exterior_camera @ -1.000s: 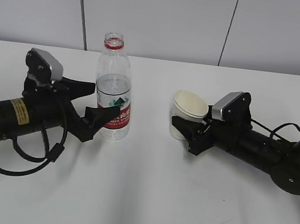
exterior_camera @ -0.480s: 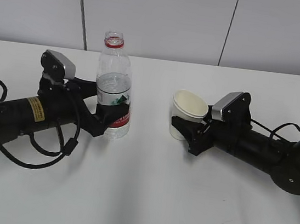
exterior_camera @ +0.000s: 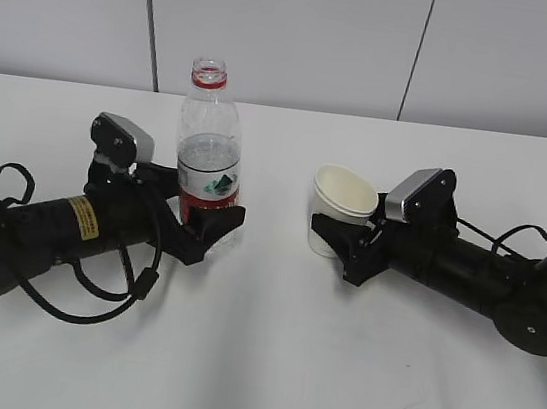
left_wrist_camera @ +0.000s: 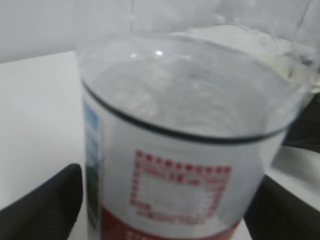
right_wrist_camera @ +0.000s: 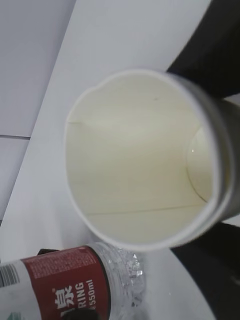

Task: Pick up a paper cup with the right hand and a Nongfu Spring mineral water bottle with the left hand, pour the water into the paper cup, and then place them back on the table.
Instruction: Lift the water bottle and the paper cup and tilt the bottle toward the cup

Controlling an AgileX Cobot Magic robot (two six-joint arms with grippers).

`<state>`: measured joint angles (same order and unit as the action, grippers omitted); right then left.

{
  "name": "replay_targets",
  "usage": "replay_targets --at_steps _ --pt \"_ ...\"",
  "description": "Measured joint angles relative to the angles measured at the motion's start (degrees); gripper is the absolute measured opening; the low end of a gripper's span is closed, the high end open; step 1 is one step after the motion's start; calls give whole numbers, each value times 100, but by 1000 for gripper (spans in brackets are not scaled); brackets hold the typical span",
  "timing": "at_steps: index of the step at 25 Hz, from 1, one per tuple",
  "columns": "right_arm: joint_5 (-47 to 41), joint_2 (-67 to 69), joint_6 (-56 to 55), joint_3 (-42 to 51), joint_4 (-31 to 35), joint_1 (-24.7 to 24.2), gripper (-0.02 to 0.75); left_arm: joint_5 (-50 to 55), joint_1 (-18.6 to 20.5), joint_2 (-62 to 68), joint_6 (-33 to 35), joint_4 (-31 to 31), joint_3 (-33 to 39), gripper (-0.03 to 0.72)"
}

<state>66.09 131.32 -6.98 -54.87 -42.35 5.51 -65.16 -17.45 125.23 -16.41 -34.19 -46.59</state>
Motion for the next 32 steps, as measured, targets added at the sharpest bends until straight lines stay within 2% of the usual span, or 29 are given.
replay_targets --at_steps 4,8,12,23,27,32 --pt "0 0 0 0 -9 0 485 0 -1 0 0 275 0 547" --pt "0 0 0 0 -34 0 485 -6 -6 0 0 321 -2 418" --pt "10 0 0 0 -159 0 485 0 -6 0 95 337 -2 328" --pt "-143 -450 -421 0 -1294 0 485 121 -6 -106 1071 218 -2 314" --pt "-167 -510 -505 0 -1520 0 485 357 -6 -376 1355 224 -2 314" --pt "-179 -648 -615 0 -1763 0 485 791 -6 -794 2089 269 -2 314"
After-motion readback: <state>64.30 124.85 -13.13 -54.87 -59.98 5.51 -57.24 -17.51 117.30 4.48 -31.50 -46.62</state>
